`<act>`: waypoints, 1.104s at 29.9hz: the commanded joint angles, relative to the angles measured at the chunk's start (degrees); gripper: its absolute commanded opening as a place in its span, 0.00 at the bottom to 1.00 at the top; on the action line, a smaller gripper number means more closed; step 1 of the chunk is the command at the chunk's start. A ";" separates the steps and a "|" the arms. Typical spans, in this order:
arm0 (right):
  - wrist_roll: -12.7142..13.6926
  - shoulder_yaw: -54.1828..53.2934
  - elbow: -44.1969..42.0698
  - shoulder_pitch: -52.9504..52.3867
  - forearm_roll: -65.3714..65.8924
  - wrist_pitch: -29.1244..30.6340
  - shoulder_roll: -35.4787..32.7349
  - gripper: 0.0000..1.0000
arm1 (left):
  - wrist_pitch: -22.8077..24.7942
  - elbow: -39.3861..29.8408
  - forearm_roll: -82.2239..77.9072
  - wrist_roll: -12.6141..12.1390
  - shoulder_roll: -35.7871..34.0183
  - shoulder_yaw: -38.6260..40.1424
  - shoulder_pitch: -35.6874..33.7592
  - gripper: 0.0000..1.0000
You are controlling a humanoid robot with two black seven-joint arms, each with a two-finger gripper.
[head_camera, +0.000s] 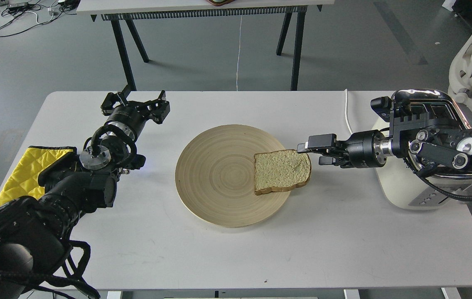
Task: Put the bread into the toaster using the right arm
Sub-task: 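Close the right gripper on the bread slice's edge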
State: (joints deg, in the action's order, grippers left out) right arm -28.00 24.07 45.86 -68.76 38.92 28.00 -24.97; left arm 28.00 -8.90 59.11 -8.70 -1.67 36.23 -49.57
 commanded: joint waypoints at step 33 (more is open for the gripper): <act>0.00 -2.45 -2.71 3.28 -1.39 0.00 3.18 0.55 | 0.00 0.02 -0.04 0.00 0.00 -0.02 0.00 1.00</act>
State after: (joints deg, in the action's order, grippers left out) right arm -28.00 21.61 42.95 -65.40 37.53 28.00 -21.89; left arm 28.00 -8.88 59.13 -8.70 -1.67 36.23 -49.57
